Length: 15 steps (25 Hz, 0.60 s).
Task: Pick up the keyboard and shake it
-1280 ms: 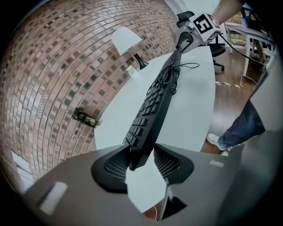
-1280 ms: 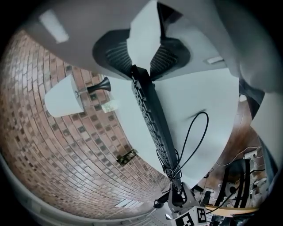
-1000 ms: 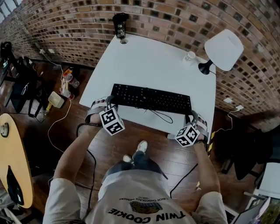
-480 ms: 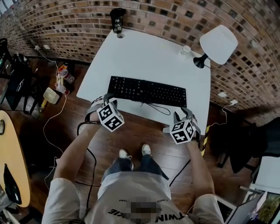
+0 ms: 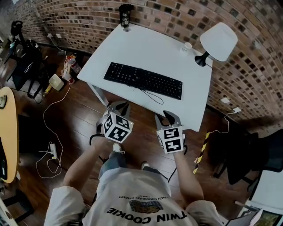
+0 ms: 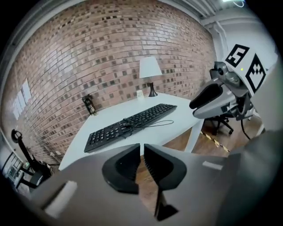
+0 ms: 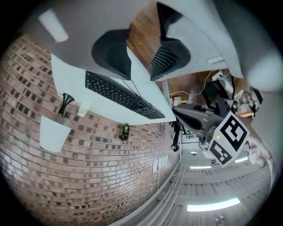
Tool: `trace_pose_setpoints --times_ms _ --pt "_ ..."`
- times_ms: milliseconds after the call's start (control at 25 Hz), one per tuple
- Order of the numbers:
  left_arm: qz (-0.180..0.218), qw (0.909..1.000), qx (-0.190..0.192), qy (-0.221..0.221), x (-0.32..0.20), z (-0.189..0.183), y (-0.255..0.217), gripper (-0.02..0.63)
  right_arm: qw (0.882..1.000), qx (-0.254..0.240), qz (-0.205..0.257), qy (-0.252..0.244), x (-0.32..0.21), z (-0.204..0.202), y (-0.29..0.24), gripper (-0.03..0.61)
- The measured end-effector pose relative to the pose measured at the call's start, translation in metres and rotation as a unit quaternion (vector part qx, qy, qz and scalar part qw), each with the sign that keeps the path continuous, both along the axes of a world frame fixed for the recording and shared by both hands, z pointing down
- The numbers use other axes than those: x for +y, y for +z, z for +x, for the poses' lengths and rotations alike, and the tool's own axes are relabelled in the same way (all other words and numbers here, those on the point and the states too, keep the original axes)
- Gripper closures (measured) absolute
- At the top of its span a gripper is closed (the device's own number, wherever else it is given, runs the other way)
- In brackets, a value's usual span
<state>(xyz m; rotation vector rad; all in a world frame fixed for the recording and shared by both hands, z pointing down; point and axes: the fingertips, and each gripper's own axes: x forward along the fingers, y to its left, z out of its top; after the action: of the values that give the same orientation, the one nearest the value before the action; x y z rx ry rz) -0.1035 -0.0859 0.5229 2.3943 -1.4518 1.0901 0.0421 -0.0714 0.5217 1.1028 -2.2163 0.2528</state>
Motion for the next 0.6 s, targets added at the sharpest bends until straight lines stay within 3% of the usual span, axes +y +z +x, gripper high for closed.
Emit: trace_pose_setpoints --times_ms 320,600 --pt "0.016 0.9939 0.087 -0.067 0.076 0.098 -0.022 0.606 0.994 -0.102 -0.022 -0.028 0.072 0.039 -0.015 0.445" --pt "0.038 0.9806 0.140 -0.132 0.141 0.146 -0.046 0.606 0.985 -0.154 -0.032 -0.075 0.130 0.045 -0.040 0.451"
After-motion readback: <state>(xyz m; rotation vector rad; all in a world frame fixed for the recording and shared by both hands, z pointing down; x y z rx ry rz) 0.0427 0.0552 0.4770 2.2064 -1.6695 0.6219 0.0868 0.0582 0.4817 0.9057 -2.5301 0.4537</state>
